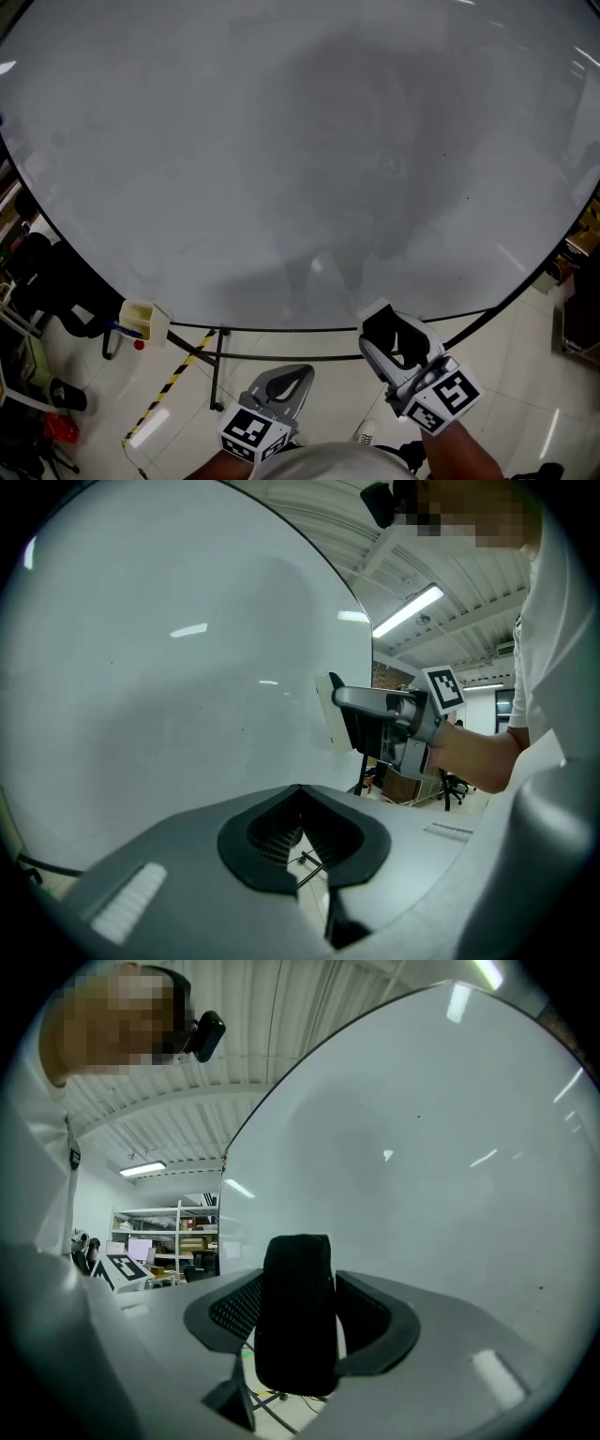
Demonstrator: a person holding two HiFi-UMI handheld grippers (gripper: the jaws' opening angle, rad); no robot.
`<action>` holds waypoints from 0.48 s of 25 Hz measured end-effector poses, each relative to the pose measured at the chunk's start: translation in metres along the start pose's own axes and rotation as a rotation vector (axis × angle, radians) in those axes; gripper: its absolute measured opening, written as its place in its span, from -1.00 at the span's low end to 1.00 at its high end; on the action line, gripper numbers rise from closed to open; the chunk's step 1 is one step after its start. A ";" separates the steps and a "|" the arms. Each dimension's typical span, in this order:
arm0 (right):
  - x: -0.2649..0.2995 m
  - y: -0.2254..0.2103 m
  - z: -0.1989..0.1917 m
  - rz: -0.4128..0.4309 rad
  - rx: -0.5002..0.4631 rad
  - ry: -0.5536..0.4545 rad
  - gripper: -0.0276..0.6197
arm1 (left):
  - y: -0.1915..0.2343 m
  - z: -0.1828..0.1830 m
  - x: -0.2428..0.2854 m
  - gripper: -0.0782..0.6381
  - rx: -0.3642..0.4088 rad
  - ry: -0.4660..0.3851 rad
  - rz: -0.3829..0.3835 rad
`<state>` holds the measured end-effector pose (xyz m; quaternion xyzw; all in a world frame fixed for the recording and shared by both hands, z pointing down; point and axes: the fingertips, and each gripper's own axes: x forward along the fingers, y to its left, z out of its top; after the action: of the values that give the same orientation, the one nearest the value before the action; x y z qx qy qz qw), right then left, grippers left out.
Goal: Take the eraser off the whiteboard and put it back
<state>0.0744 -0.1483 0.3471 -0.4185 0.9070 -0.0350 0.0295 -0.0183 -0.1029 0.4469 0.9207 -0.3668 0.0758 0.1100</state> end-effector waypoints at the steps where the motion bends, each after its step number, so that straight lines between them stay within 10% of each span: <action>1: -0.002 0.001 -0.001 0.002 -0.006 0.003 -0.20 | 0.000 0.001 0.000 -0.73 0.000 -0.002 0.000; 12: -0.033 0.009 -0.019 0.026 -0.094 0.054 -0.20 | 0.002 0.006 -0.001 -0.73 0.002 -0.013 0.005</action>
<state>0.0874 -0.1161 0.3661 -0.4067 0.9134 -0.0031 -0.0143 -0.0204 -0.1052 0.4414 0.9203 -0.3699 0.0706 0.1065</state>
